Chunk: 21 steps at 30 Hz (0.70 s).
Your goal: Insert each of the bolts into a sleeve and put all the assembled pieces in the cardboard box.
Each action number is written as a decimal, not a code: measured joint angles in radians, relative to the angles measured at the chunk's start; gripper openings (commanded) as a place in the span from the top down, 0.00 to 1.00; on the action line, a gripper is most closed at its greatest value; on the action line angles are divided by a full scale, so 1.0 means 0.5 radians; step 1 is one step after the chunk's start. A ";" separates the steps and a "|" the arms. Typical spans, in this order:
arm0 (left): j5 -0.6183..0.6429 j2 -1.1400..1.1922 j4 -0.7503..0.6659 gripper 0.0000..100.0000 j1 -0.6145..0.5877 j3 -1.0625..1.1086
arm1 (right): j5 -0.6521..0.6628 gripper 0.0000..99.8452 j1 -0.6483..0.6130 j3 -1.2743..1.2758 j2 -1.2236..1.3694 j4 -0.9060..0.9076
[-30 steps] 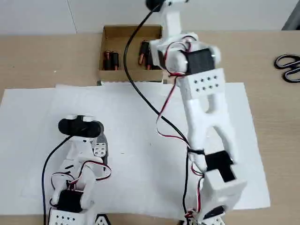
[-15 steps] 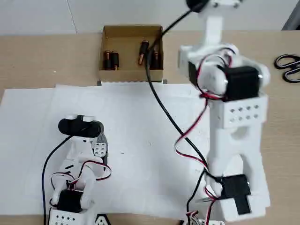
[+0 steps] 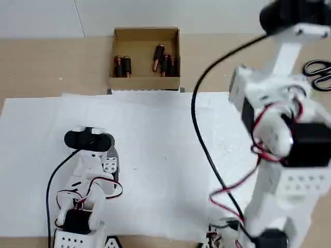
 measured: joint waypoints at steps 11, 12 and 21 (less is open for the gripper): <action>0.000 0.000 0.000 0.99 0.000 0.000 | 0.000 1.00 0.003 1.513 -0.939 -0.500; 0.000 0.000 0.000 0.99 0.000 0.000 | 0.000 1.00 0.006 1.700 -1.049 -0.586; 0.000 0.000 0.000 0.99 0.000 0.000 | 0.163 1.00 0.003 3.164 -2.068 -1.178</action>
